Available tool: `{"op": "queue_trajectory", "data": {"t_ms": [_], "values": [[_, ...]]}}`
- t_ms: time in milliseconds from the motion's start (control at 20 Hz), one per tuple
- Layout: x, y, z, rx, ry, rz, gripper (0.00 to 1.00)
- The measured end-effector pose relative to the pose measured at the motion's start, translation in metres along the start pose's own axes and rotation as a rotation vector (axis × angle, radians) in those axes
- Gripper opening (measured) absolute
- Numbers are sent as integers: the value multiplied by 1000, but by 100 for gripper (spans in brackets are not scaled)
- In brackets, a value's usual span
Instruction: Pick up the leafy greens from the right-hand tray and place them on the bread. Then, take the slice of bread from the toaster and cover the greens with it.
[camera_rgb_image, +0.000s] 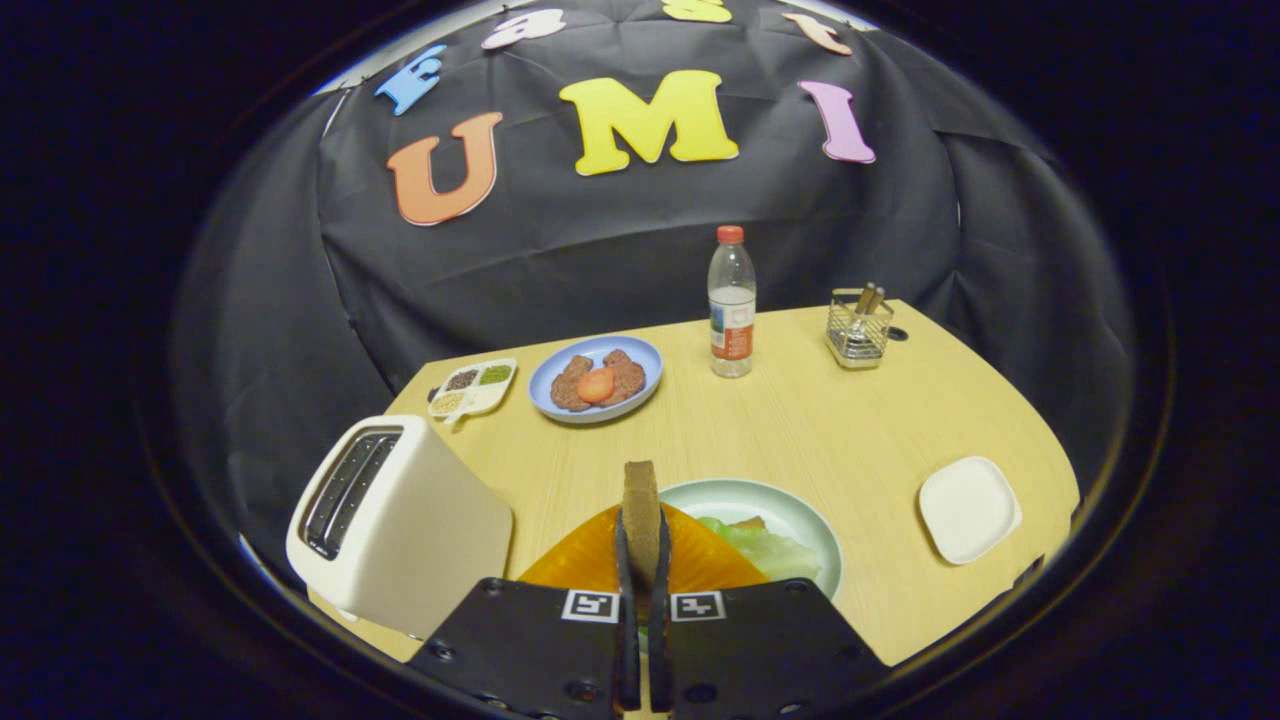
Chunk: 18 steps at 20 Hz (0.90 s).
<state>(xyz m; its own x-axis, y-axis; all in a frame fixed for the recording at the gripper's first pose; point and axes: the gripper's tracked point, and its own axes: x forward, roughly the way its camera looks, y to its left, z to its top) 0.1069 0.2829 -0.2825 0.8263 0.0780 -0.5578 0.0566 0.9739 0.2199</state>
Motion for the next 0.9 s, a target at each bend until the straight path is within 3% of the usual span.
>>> {"op": "queue_trajectory", "data": {"t_ms": [100, 400, 550, 600, 700, 900], "values": [[1, -10, -2, -24, 6, -9, 4], [4, -43, -11, -96, 42, -63, 33], [0, -59, -6, -91, 54, -84, 76], [-4, -63, 3, -88, 28, -86, 82], [-13, -68, 22, -92, -31, -87, 91], [-38, -65, 71, -145, -163, -25, 94]]}}
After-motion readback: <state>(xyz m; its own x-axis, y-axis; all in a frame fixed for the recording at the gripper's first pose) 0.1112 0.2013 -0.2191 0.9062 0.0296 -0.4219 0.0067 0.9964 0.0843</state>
